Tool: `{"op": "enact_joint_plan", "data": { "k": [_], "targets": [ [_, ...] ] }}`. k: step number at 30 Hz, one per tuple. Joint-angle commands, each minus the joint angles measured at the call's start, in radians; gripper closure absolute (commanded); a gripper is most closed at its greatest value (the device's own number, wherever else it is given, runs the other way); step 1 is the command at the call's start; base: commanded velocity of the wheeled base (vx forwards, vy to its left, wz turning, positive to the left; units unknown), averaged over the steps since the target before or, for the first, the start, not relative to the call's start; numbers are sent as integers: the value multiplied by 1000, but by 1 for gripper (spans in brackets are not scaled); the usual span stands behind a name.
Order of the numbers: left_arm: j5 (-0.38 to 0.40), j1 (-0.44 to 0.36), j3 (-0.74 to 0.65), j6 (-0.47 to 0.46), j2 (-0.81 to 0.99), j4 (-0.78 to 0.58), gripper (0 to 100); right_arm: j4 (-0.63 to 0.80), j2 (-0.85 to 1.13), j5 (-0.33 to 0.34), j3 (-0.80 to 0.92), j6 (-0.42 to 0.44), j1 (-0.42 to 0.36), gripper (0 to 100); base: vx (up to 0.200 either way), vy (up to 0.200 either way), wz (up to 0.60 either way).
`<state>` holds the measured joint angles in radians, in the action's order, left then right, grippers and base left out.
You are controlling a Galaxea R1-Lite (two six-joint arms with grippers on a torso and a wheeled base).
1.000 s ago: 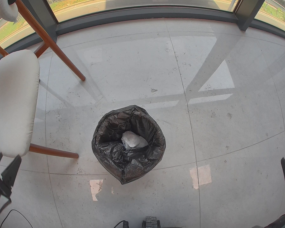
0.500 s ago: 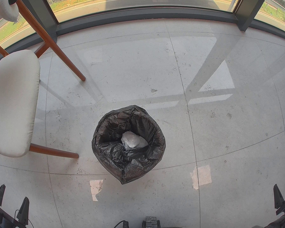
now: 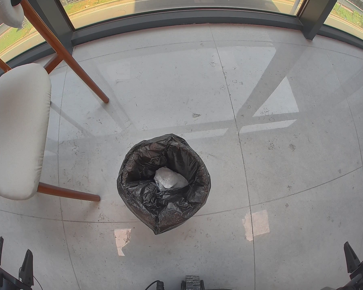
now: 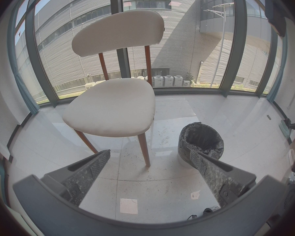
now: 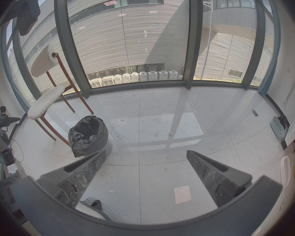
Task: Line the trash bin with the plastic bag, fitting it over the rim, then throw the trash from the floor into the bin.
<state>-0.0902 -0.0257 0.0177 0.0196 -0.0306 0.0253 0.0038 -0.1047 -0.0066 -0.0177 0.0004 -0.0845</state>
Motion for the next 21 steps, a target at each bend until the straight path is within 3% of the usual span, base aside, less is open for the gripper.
{"op": "enact_joint_plan", "data": {
  "k": [1, 2, 4, 9, 21],
  "targets": [
    [64, 20, -13, -3, 31, -30, 0, 1, -3, -18, 16, 7, -5, 0, 0, 0, 0],
    [64, 20, -13, -3, 31, -30, 0, 1, -3, -18, 16, 7, -5, 0, 0, 0, 0],
    [90, 18, -12, -35, 31, -47, 0, -2, 19, -13, 18, 1, 132, 0, 0, 0, 0],
    [92, 20, -12, -38, 31, -47, 0, -4, 105, -3, 18, -2, 78, 0, 0, 0, 0],
    [92, 20, -12, -24, 31, -44, 0, -2, 102, -12, 18, 3, 81, 0, 0, 0, 0]
  ]
}}
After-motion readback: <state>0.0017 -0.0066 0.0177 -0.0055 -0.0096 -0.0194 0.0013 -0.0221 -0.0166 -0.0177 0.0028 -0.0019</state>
